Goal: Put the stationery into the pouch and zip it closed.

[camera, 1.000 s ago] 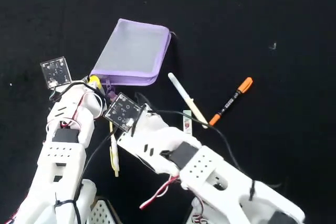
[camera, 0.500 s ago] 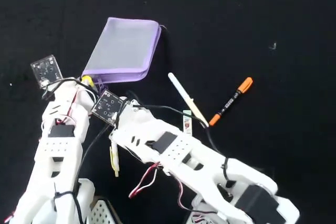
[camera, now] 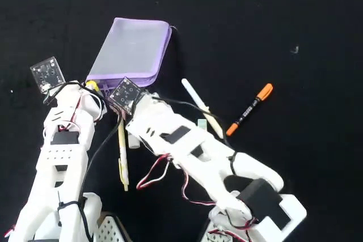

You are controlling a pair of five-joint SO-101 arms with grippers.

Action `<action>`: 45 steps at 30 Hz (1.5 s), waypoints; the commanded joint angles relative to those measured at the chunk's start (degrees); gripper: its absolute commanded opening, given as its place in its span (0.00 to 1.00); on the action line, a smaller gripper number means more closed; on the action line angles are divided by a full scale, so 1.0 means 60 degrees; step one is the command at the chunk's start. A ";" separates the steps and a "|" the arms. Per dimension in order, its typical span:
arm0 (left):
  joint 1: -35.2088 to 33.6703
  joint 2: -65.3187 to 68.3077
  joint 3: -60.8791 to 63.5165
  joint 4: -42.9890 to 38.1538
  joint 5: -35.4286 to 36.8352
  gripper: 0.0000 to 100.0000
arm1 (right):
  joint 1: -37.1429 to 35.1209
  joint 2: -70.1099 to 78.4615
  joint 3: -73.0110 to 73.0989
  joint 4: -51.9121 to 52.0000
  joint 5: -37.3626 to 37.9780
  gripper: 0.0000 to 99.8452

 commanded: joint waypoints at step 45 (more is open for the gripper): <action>0.0740 -0.0234 -0.3817 0.3648 0.0674 0.03 | -0.0029 -0.2586 0.1297 -0.0982 -0.0498 0.34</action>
